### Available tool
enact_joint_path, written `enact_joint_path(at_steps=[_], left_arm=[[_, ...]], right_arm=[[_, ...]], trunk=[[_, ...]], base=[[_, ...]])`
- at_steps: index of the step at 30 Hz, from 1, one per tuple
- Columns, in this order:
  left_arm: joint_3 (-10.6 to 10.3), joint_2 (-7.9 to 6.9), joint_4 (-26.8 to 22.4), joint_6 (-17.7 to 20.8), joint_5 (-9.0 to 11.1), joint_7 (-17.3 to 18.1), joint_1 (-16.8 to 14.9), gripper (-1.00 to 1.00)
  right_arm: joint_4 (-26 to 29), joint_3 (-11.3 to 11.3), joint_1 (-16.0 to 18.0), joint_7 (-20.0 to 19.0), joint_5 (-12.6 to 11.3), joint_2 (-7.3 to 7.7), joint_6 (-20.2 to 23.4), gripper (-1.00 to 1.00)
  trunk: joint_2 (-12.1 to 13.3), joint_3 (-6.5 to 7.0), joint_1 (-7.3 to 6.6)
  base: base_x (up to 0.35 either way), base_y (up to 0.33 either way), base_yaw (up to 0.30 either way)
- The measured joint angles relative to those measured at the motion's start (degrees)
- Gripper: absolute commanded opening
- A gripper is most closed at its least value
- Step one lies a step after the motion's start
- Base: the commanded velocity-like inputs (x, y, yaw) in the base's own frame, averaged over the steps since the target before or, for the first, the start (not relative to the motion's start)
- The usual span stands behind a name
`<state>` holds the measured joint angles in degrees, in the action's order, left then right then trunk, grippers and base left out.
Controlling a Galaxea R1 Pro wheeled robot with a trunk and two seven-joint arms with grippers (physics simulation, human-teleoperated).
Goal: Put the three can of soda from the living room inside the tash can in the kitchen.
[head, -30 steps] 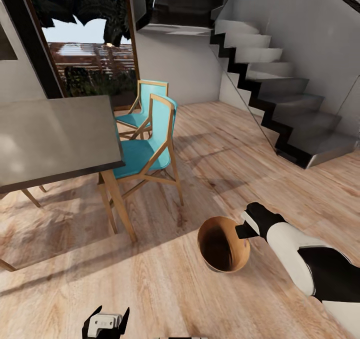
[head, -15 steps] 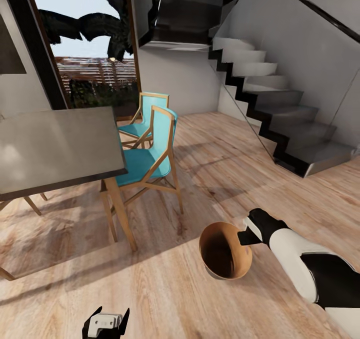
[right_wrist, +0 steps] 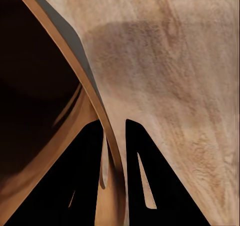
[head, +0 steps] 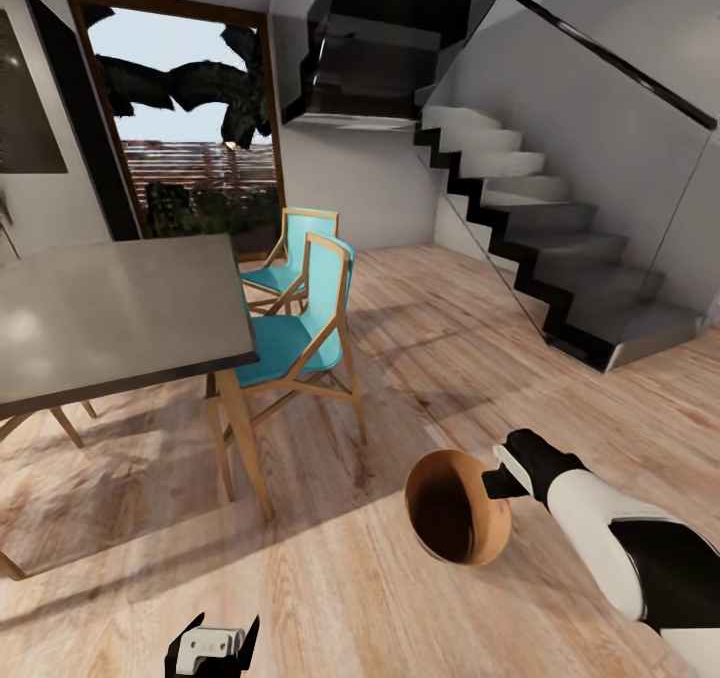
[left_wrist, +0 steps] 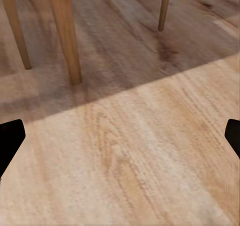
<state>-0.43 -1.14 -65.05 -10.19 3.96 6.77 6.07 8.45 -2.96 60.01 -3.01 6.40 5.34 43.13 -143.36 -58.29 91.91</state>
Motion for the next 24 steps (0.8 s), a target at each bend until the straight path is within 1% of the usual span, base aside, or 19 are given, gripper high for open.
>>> enact_joint_path(at_steps=[9, 20, 24], left_arm=[[0.0, 0.00, 0.0, 0.7, 0.0, 0.0, 0.0, 1.00], [0.0, 0.00, -0.1, 1.3, 0.1, 0.0, 0.0, 1.00], [0.0, 0.00, -0.1, 1.4, 0.0, 0.0, -0.1, 1.00]], right_arm=[[0.0, 0.0, -0.6, 0.0, -0.1, 0.12, -0.1, -1.00], [0.0, 0.0, -1.6, 0.0, -0.1, 0.12, -0.3, -1.00], [0.0, 0.3, -2.3, 0.0, 0.0, 0.12, -3.3, -1.00]], trunk=[[0.1, 2.00, -0.23], [4.5, 3.97, -2.64], [6.1, 4.69, -3.52]], base=[[0.000, 0.000, 0.000], [0.000, 0.000, 0.000], [0.000, 0.000, 0.000]])
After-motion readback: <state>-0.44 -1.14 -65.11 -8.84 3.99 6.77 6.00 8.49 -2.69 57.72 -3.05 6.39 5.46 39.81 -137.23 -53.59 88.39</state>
